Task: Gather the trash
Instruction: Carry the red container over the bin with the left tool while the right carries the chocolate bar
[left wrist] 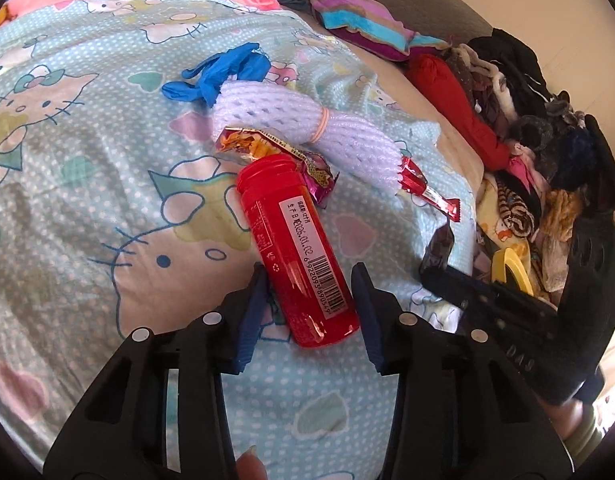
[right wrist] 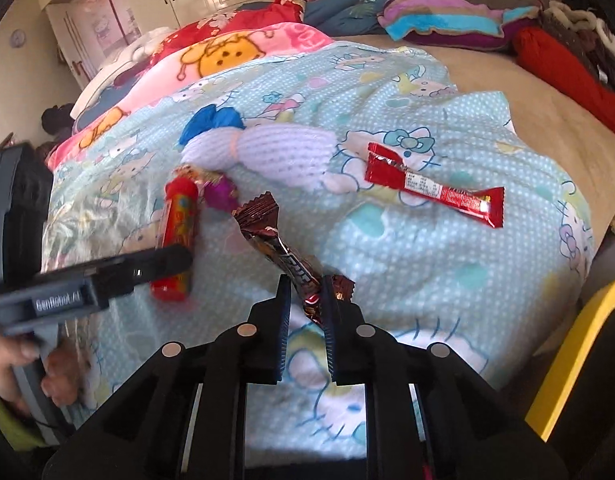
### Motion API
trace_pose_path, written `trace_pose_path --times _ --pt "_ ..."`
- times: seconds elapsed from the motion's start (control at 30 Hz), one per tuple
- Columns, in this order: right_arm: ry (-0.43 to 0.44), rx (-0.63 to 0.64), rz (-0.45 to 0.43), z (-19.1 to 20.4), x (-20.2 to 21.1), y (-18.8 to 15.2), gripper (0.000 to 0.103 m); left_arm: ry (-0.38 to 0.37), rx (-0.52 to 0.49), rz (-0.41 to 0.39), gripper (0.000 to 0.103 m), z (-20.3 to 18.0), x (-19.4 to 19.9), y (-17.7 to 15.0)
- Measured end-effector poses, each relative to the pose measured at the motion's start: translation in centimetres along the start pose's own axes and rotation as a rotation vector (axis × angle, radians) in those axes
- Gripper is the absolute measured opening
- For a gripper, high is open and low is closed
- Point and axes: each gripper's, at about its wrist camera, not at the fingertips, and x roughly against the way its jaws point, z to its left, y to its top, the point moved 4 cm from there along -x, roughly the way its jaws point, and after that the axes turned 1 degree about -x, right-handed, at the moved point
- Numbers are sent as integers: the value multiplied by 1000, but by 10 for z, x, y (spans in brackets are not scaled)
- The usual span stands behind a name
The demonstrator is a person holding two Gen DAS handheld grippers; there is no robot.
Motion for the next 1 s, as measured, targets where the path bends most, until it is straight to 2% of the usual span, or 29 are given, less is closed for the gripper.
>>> trace_pose_path --times 0.23,0.5,1.0 --pt "43 -22 -49 9 18 -15 15 -15 -29 -38 31 -11 18 -2" --pt "44 -51 -109 9 41 -15 15 -39 -80 -85 29 -32 35 4" --pt "-1 -163 -210 -32 87 -13 15 -93 -163 -145 26 -78 50 5"
